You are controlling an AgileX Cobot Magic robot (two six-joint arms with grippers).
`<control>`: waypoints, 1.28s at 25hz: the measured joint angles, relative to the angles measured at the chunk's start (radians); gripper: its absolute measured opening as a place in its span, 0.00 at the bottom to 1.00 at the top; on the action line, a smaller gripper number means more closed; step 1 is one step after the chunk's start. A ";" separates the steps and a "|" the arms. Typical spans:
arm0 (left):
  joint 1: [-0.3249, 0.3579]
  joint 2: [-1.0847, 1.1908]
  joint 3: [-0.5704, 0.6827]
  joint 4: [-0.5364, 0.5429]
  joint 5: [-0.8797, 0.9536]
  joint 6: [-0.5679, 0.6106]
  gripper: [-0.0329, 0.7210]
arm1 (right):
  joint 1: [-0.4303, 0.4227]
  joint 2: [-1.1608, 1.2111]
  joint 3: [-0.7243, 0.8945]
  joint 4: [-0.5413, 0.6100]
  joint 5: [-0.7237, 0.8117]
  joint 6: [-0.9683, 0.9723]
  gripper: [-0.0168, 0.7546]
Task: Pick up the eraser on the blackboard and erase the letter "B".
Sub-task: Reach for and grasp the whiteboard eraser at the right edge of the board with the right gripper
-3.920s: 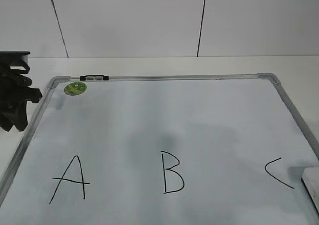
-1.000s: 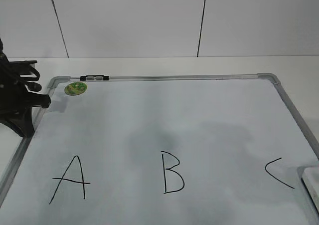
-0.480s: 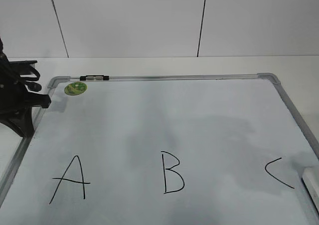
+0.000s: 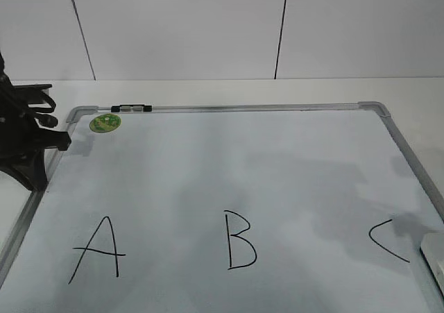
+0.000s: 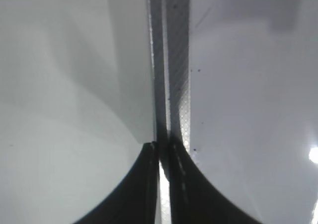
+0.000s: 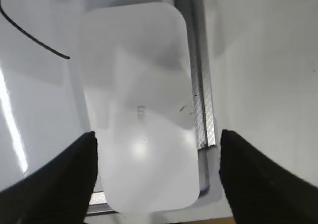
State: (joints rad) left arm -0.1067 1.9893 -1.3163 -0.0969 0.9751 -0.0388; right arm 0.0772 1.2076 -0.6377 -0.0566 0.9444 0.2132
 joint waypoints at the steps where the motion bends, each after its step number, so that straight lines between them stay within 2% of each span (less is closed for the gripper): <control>1: 0.000 0.000 0.000 0.000 0.000 0.000 0.07 | 0.000 0.024 0.000 0.000 -0.006 -0.005 0.78; 14: 0.000 0.000 -0.002 0.002 0.002 0.000 0.07 | 0.000 0.106 -0.053 0.001 -0.043 -0.032 0.78; 17: 0.000 0.000 -0.002 0.002 0.002 0.000 0.07 | 0.000 0.106 -0.071 0.026 -0.043 -0.089 0.78; 21: 0.000 0.000 -0.002 0.002 0.002 0.000 0.07 | 0.000 0.108 -0.072 0.082 -0.032 -0.133 0.83; 32: 0.000 0.000 -0.002 0.002 0.002 0.000 0.07 | 0.000 0.139 -0.072 0.086 0.032 -0.142 0.85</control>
State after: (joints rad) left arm -0.1067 1.9893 -1.3179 -0.0948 0.9767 -0.0388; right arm 0.0772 1.3465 -0.7100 0.0292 0.9769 0.0714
